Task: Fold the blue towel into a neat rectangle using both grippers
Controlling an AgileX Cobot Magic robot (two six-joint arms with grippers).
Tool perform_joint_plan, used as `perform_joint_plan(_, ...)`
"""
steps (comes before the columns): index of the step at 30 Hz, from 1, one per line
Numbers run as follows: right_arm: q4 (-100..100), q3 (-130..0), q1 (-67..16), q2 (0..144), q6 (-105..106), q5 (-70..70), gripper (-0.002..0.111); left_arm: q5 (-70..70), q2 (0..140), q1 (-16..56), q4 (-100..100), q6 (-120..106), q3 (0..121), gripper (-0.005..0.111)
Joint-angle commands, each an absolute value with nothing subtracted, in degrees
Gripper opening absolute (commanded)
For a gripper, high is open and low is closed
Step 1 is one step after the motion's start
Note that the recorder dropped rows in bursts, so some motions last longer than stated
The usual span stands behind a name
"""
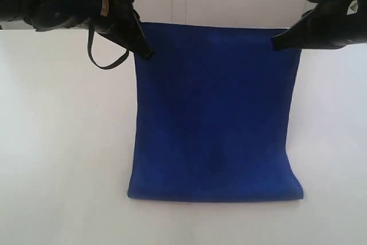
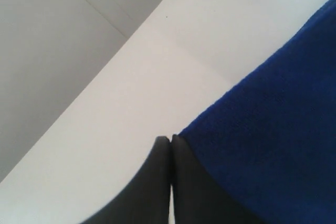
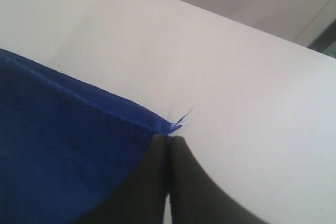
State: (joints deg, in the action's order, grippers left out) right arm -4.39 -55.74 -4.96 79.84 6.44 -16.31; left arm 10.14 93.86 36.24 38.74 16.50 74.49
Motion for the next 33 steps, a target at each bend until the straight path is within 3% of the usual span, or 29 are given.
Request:
perform_joint_plan(1, -4.9, -57.0, -4.53, 79.46, 6.02, -15.52, 0.0, 11.55, 93.41, 36.05, 39.46, 16.88, 75.84, 0.0)
perform_joint_plan(33, -4.9, -57.59, -2.81, 95.04, 6.02, -0.5, 0.0, 0.89, 105.45, 30.98, 39.82, 16.57, 76.12, 0.0)
